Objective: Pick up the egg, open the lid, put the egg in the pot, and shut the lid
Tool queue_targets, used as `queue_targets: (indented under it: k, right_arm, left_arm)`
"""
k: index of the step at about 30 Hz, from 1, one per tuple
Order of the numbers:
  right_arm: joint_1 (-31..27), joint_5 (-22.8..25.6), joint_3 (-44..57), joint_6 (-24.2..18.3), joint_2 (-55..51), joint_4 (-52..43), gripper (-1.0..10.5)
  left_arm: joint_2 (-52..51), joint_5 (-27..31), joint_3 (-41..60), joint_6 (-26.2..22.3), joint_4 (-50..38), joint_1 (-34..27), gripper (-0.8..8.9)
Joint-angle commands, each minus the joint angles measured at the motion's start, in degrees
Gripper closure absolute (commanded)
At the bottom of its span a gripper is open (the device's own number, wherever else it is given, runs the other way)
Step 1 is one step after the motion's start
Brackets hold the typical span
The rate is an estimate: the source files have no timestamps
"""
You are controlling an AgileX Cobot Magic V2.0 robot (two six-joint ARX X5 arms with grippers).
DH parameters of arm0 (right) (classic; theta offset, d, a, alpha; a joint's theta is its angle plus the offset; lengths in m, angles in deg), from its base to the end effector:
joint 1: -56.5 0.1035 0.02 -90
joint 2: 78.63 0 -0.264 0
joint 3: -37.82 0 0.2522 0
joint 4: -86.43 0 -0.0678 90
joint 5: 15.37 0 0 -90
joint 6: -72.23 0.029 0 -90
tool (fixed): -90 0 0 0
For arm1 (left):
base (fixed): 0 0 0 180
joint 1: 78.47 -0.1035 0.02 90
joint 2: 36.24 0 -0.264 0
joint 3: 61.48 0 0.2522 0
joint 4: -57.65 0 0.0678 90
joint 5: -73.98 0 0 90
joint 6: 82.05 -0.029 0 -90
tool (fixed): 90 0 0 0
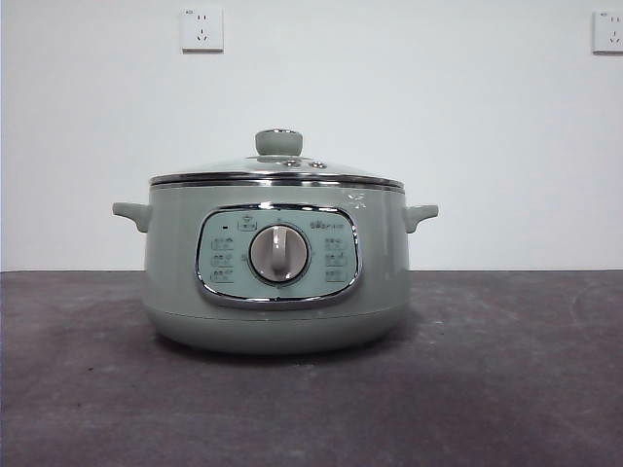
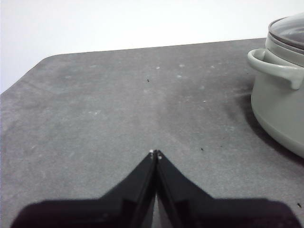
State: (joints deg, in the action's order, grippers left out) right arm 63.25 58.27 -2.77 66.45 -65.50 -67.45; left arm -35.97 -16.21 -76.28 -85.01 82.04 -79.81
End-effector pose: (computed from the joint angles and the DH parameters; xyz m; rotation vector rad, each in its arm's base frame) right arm 0.0808 0.0178 0.2820 -0.1015 -0.0438 0.4018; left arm 0.0955 0.0021 0.1514 0.0492 0.1726 0.0156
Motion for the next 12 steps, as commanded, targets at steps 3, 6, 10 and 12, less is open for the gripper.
queue_targets:
  k: [3, 6, 10, 12]
  right_arm:
    - [-0.09, 0.26, 9.88, 1.29, -5.22, -1.64, 9.5]
    - [-0.09, 0.44, 14.23, 1.22, -7.82, -1.68, 9.5]
    - [-0.09, 0.44, 18.93, 1.31, -10.60, -1.68, 9.5]
    - [-0.09, 0.44, 20.83, 1.49, -11.72, -1.66, 9.5]
  left_arm:
    - [-0.15, 0.02, 0.85, 0.37, -0.13, -0.11, 8.17]
    - [-0.15, 0.04, 0.85, 0.37, -0.13, -0.13, 8.17]
    - [-0.15, 0.04, 0.85, 0.37, -0.13, -0.11, 8.17]
    - [-0.15, 0.04, 0.85, 0.37, -0.13, -0.11, 8.17]
